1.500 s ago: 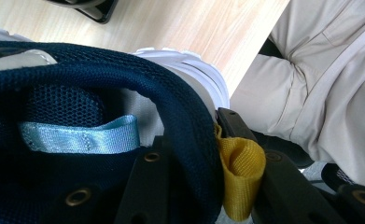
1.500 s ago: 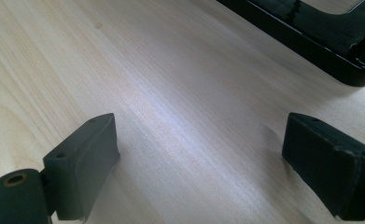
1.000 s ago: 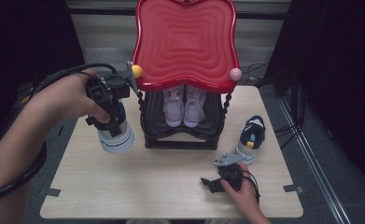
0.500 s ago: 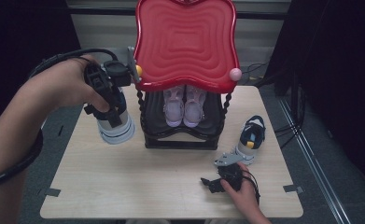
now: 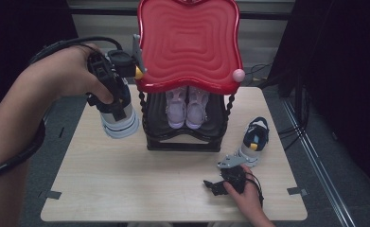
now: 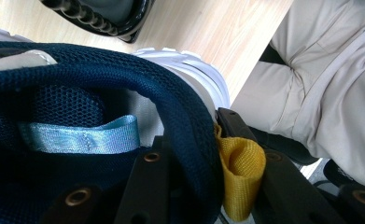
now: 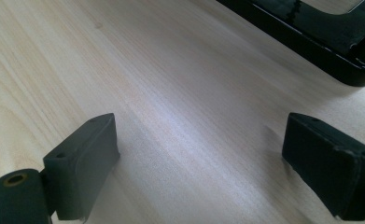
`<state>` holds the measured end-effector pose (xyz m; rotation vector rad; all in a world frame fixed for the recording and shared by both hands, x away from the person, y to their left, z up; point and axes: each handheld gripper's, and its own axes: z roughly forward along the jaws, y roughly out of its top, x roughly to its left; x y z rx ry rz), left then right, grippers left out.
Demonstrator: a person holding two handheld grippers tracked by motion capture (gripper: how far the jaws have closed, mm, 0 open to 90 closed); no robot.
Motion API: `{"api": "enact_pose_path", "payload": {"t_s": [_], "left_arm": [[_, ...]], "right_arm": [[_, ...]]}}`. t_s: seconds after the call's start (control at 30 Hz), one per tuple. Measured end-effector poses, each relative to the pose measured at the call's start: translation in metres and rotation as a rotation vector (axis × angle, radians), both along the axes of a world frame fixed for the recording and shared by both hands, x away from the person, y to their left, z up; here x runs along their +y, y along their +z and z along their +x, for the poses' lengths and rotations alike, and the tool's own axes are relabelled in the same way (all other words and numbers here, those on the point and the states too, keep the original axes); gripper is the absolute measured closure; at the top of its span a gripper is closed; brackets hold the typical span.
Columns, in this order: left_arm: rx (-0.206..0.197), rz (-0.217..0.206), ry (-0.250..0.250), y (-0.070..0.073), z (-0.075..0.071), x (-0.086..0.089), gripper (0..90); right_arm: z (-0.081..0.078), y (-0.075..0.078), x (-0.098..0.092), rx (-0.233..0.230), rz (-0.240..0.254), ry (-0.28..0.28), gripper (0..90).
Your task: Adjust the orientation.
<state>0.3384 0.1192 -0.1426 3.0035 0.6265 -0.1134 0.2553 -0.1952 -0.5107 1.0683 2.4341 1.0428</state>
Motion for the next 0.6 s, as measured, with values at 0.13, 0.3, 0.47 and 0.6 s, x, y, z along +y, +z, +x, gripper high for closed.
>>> {"api": "enact_pose_path", "payload": {"t_s": [0.13,0.3,0.47,0.6], "left_arm": [[0.002,0.005,-0.005,0.005,0.000,-0.003,74.2],[-0.024,0.006,-0.015,0.016,0.001,-0.007,74.2],[-0.041,0.012,-0.019,0.027,0.004,-0.011,74.2],[-0.062,0.012,-0.023,0.033,0.005,-0.013,74.2]], "right_arm": [[0.000,0.000,0.000,0.000,0.000,0.000,9.9],[0.000,0.000,0.000,0.002,0.001,-0.002,9.9],[0.000,0.000,0.000,0.002,0.001,-0.001,9.9],[0.000,0.000,0.000,0.002,0.001,-0.001,10.0]]}}
